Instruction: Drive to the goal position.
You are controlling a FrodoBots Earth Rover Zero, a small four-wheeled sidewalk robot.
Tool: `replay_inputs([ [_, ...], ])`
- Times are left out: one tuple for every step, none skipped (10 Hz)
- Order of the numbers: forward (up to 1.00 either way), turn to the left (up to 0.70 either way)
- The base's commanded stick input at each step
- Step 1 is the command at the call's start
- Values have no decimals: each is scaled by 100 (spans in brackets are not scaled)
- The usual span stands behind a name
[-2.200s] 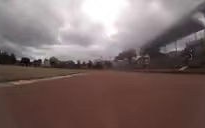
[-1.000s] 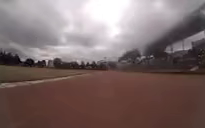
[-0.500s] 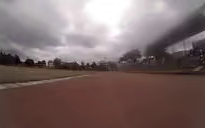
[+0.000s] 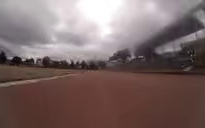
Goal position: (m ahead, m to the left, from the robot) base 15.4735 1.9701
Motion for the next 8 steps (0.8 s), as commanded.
replay_inputs([
  [100, 0],
  [100, 0],
  [100, 0],
  [100, 0],
  [100, 0],
  [100, 0],
  [100, 0],
  [100, 0],
])
